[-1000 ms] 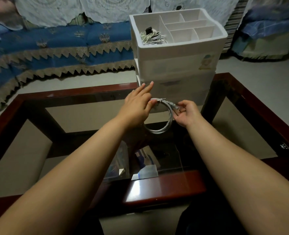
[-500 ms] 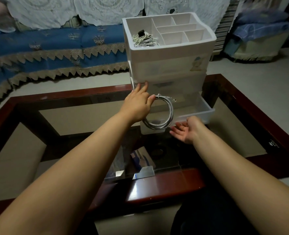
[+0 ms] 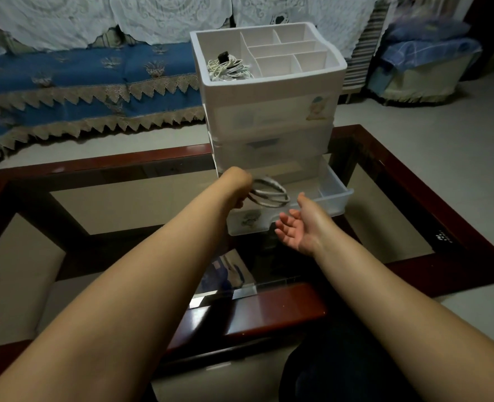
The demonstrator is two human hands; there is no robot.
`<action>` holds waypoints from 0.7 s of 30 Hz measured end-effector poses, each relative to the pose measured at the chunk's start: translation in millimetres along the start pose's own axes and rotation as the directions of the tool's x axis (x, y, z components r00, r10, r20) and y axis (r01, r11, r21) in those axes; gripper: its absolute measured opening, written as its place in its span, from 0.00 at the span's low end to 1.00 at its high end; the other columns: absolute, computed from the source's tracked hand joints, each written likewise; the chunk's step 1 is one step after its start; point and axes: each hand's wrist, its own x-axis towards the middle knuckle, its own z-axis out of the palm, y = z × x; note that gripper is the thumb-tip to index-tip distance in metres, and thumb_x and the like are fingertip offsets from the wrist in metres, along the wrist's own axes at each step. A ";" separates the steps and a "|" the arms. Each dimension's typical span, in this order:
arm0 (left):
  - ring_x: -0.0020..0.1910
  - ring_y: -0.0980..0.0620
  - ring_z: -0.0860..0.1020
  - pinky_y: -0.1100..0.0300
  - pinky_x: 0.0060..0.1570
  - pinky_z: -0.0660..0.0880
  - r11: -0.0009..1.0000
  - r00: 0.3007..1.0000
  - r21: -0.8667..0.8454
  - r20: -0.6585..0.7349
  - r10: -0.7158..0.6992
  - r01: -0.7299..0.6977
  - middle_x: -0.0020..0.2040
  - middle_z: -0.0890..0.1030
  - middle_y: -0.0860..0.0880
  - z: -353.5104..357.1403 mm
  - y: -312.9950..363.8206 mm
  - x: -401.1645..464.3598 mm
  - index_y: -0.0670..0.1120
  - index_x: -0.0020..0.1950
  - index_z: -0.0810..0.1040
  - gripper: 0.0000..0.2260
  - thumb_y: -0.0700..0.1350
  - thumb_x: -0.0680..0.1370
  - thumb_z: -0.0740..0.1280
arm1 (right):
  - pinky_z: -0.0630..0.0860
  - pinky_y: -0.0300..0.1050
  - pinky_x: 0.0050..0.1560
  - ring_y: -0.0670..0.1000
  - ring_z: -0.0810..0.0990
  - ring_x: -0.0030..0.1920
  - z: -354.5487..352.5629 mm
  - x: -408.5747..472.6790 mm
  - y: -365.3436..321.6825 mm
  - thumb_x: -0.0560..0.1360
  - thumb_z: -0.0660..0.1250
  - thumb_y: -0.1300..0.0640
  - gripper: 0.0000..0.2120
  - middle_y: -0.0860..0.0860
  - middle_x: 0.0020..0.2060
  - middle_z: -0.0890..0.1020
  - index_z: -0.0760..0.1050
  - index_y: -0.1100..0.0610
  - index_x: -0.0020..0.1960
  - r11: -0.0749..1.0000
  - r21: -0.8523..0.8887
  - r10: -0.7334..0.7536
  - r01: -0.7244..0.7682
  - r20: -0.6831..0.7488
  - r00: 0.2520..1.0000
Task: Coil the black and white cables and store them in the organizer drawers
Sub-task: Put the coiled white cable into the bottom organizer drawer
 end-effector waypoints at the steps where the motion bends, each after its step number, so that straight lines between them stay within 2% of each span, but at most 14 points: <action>1: 0.57 0.41 0.79 0.57 0.47 0.75 0.998 1.000 -0.062 0.015 -0.019 0.020 0.63 0.77 0.37 0.8 -0.3 2.4 0.34 0.66 0.71 0.15 0.38 0.81 0.56 | 0.75 0.46 0.37 0.52 0.77 0.42 1.0 0.0 1.2 0.80 0.55 0.42 0.22 0.54 0.44 0.77 0.68 0.59 0.64 1.000 -0.007 0.003 -0.003 0.003 1.000; 3: 0.56 0.42 0.80 0.56 0.52 0.78 0.995 1.000 -0.101 -0.009 -0.008 0.007 0.62 0.78 0.37 3.5 -3.0 10.3 0.33 0.65 0.72 0.15 0.36 0.80 0.60 | 0.73 0.46 0.35 0.51 0.76 0.40 3.5 0.6 3.3 0.80 0.56 0.43 0.19 0.53 0.41 0.76 0.68 0.58 0.60 1.000 -0.011 0.003 -0.003 0.006 1.000; 4: 0.57 0.41 0.79 0.53 0.55 0.78 0.998 1.000 -0.054 -0.022 0.012 -0.013 0.61 0.78 0.37 5.7 -4.0 11.9 0.33 0.64 0.73 0.15 0.38 0.79 0.62 | 0.73 0.46 0.34 0.51 0.76 0.39 4.2 1.1 3.7 0.80 0.56 0.44 0.17 0.53 0.41 0.76 0.68 0.57 0.57 1.000 -0.013 0.001 -0.001 0.005 1.000; 7: 0.59 0.40 0.76 0.49 0.60 0.74 0.971 0.994 0.222 -0.051 0.098 -0.084 0.61 0.77 0.39 17.9 -9.2 11.2 0.37 0.64 0.74 0.17 0.46 0.80 0.64 | 0.75 0.45 0.30 0.50 0.78 0.38 5.7 2.0 3.8 0.79 0.60 0.46 0.13 0.52 0.40 0.77 0.70 0.56 0.45 0.999 -0.045 -0.017 0.017 0.002 1.000; 9: 0.63 0.41 0.73 0.49 0.63 0.71 0.923 0.967 0.343 -0.119 0.225 -0.173 0.64 0.74 0.40 25.4 -16.9 10.6 0.41 0.67 0.72 0.17 0.47 0.80 0.63 | 0.77 0.43 0.28 0.50 0.78 0.39 6.3 1.6 4.6 0.79 0.62 0.50 0.09 0.53 0.42 0.76 0.72 0.55 0.47 0.997 -0.062 -0.037 0.037 -0.002 0.999; 11: 0.70 0.42 0.65 0.50 0.68 0.64 0.870 0.873 0.419 -0.283 0.397 -0.259 0.70 0.68 0.41 25.0 -26.2 9.2 0.44 0.71 0.68 0.20 0.44 0.79 0.63 | 0.79 0.46 0.29 0.52 0.78 0.41 7.2 1.8 5.5 0.79 0.62 0.54 0.08 0.54 0.46 0.75 0.72 0.57 0.55 0.997 -0.049 -0.059 0.059 -0.002 0.998; 13: 0.75 0.44 0.55 0.49 0.72 0.55 0.831 0.725 0.454 -0.446 0.524 -0.321 0.76 0.58 0.44 14.2 -31.5 7.4 0.49 0.75 0.60 0.27 0.41 0.77 0.63 | 0.78 0.49 0.33 0.55 0.78 0.46 8.2 1.9 5.9 0.79 0.63 0.57 0.14 0.57 0.54 0.73 0.69 0.58 0.64 0.996 -0.027 -0.085 0.084 -0.007 0.996; 16: 0.78 0.46 0.43 0.49 0.74 0.46 0.777 0.567 0.531 -0.544 0.619 -0.338 0.79 0.43 0.47 -5.9 -29.9 10.9 0.51 0.79 0.48 0.37 0.37 0.74 0.62 | 0.78 0.49 0.34 0.57 0.76 0.54 11.9 1.4 5.8 0.79 0.62 0.60 0.19 0.60 0.65 0.69 0.67 0.59 0.68 0.993 -0.024 -0.119 0.118 -0.026 0.993; 17: 0.78 0.47 0.43 0.49 0.75 0.48 0.781 0.540 0.513 -0.569 0.620 -0.356 0.79 0.41 0.47 -12.4 -27.4 13.0 0.51 0.79 0.46 0.38 0.36 0.74 0.61 | 0.78 0.49 0.35 0.58 0.76 0.56 13.5 1.1 6.5 0.78 0.62 0.61 0.20 0.61 0.66 0.68 0.65 0.59 0.69 0.992 -0.020 -0.125 0.124 -0.041 0.991; 18: 0.78 0.46 0.44 0.50 0.75 0.53 0.798 0.538 0.439 -0.589 0.603 -0.414 0.79 0.40 0.47 -18.5 -24.5 16.6 0.51 0.79 0.44 0.39 0.36 0.75 0.62 | 0.79 0.50 0.37 0.59 0.75 0.59 14.7 0.6 7.1 0.78 0.62 0.61 0.21 0.61 0.67 0.67 0.64 0.59 0.70 0.991 -0.011 -0.131 0.131 -0.059 0.990; 19: 0.78 0.45 0.46 0.55 0.72 0.60 0.807 0.551 0.309 -0.605 0.575 -0.504 0.79 0.40 0.47 -25.1 -21.2 18.4 0.50 0.79 0.43 0.39 0.36 0.76 0.62 | 0.80 0.51 0.41 0.60 0.75 0.61 15.5 0.4 7.4 0.78 0.62 0.62 0.21 0.62 0.67 0.67 0.64 0.59 0.71 0.990 0.001 -0.137 0.138 -0.070 0.988; 20: 0.78 0.44 0.48 0.66 0.66 0.66 0.795 0.573 0.154 -0.615 0.542 -0.587 0.79 0.40 0.46 -31.4 -18.4 19.2 0.50 0.79 0.42 0.39 0.37 0.76 0.64 | 0.80 0.52 0.46 0.60 0.74 0.63 16.0 0.0 7.8 0.78 0.62 0.62 0.21 0.62 0.68 0.67 0.64 0.59 0.70 0.989 0.014 -0.143 0.145 -0.071 0.987; 21: 0.77 0.43 0.50 0.78 0.57 0.67 0.766 0.580 0.044 -0.626 0.521 -0.641 0.79 0.40 0.44 -36.9 -16.8 20.6 0.50 0.79 0.43 0.39 0.37 0.77 0.65 | 0.80 0.54 0.51 0.61 0.73 0.64 16.0 -0.4 8.1 0.79 0.61 0.63 0.20 0.62 0.68 0.67 0.65 0.59 0.70 0.988 0.022 -0.150 0.151 -0.065 0.987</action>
